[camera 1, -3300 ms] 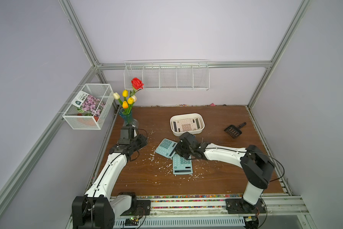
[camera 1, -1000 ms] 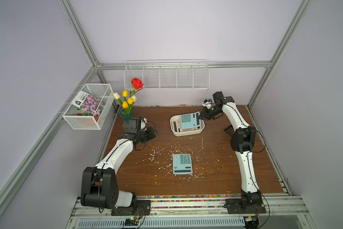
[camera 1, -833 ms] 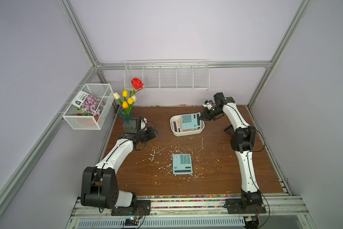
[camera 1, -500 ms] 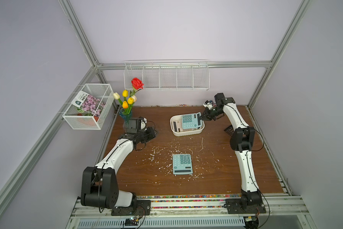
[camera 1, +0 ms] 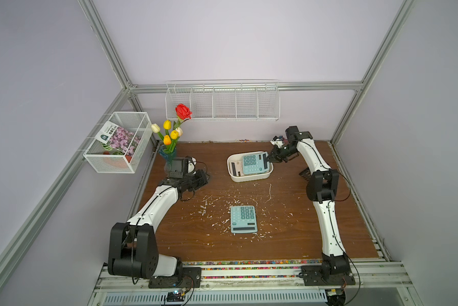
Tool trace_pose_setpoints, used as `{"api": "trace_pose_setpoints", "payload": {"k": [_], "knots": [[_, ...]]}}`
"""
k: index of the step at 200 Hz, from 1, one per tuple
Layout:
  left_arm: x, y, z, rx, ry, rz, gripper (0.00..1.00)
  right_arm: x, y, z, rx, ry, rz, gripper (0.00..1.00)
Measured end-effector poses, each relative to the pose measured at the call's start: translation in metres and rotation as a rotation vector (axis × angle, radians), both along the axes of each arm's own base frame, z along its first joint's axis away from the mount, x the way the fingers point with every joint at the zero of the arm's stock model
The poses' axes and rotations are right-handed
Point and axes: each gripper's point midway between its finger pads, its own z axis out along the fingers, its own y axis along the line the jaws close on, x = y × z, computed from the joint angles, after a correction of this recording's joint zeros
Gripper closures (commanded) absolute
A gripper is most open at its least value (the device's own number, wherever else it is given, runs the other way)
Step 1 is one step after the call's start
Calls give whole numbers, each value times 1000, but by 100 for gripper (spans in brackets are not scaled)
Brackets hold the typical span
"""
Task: Put the calculator in the storage box
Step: Place the calculator in the storage box.
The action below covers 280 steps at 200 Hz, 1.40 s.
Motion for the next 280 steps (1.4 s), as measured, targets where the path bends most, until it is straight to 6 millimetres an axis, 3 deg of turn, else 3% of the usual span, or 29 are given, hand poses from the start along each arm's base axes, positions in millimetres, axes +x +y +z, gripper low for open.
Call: {"api": "trace_pose_setpoints", "payload": {"k": [118, 183, 280], "knots": [[0, 0, -3, 1, 7, 0, 56, 1, -7, -11, -19, 20, -1, 100], [-1, 0, -7, 2, 14, 0, 56, 1, -9, -12, -36, 17, -3, 82], [-2, 0, -10, 2, 14, 0, 56, 9, -10, -13, -50, -10, -23, 76]]}}
